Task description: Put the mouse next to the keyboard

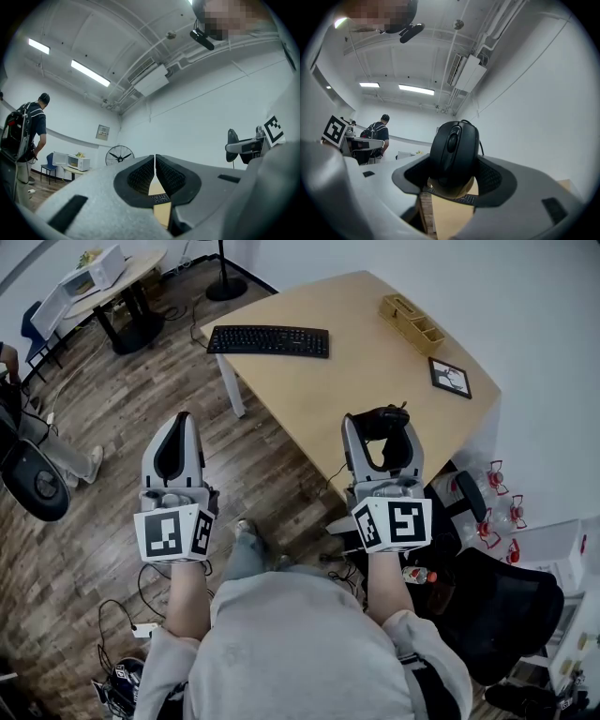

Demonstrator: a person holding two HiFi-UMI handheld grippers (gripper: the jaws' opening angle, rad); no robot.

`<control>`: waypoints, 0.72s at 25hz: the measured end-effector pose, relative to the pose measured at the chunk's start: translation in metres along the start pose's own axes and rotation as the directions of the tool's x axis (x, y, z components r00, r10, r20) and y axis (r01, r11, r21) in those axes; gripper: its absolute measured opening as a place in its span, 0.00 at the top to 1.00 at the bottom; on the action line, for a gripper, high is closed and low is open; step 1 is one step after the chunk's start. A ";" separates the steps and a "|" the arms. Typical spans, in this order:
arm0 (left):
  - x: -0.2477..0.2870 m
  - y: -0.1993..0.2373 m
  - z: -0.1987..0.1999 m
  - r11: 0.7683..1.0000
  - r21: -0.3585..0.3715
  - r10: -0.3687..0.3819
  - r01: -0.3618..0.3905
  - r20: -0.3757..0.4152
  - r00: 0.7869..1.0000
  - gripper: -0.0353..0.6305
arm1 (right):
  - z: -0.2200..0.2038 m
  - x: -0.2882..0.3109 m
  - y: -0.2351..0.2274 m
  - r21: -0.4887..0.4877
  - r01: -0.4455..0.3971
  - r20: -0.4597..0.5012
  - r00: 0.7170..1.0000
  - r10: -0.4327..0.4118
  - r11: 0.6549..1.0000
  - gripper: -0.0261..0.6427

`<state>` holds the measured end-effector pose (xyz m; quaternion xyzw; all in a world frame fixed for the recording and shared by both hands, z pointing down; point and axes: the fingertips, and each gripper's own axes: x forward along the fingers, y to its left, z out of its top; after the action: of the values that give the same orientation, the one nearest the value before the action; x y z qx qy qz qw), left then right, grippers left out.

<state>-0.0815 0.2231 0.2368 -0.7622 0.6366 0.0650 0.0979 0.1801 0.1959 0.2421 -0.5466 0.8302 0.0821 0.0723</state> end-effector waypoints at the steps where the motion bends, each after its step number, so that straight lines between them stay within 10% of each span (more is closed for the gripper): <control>1: 0.004 0.003 -0.002 1.000 -0.003 0.002 -0.002 0.000 1.000 0.92 | -0.002 0.004 -0.001 -0.001 0.002 -0.002 1.000 -0.002 1.000 0.58; 18: 0.140 0.085 -0.046 0.997 -0.073 -0.037 0.037 0.000 0.999 0.92 | -0.032 0.138 -0.026 -0.022 0.121 -0.032 0.992 -0.121 0.992 0.58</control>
<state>-0.1411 0.0641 0.2451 -0.7769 0.6197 0.0857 0.0708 0.1488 0.0558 0.2428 -0.5978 0.7958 0.0765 0.0579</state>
